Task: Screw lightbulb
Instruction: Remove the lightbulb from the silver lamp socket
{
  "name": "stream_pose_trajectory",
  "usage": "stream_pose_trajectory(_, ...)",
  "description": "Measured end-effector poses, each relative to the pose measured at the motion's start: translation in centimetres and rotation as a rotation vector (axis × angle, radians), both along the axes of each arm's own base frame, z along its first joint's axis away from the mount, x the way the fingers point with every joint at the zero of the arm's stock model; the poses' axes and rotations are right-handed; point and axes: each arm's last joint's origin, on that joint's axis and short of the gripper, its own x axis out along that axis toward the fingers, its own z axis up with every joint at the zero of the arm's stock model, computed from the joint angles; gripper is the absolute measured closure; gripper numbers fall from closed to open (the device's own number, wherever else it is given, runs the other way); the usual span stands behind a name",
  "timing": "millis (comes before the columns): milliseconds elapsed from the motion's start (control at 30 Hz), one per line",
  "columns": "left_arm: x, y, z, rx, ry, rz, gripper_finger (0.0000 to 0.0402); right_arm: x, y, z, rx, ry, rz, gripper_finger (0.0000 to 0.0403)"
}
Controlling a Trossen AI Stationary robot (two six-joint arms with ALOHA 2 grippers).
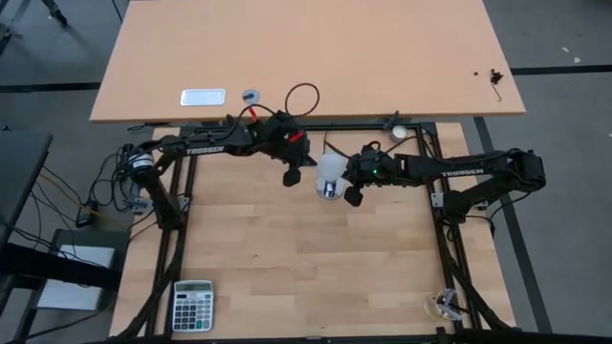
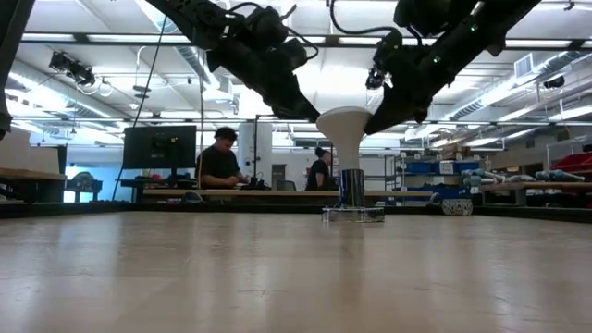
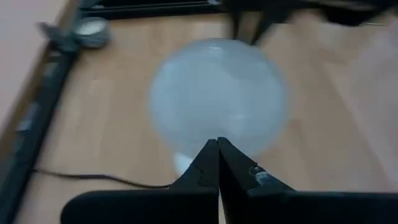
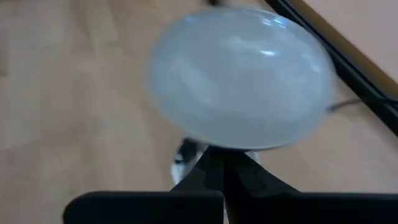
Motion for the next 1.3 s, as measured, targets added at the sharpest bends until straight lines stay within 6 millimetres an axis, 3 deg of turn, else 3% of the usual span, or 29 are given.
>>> stream_pose_trajectory(200,0.1,-1.3,0.5,-0.01,-0.02,-0.056,0.0402,-0.7,-0.3,0.2,-0.006,0.027,-0.023,0.0395)
stream_pose_trajectory(533,0.3,-0.9,1.9,0.036,-0.132,-0.035,0.0402,-2.6,0.2,2.7,-0.017,-0.043,-0.02,0.0395)
stream_pose_trajectory(833,0.4,-0.7,2.1,0.037,-0.146,-0.006,0.0402,-2.1,0.1,0.4,0.019,0.063,-0.03,0.0395)
stream_pose_trajectory(1000,0.4,0.2,2.7,0.069,-0.194,0.075,0.0402,-2.2,0.7,0.5,0.026,0.068,-0.009,0.0395)
stream_pose_trajectory(1300,0.3,2.1,2.6,0.017,-0.24,0.157,0.0402,-1.3,2.1,1.8,0.055,-0.077,0.082,0.0395)
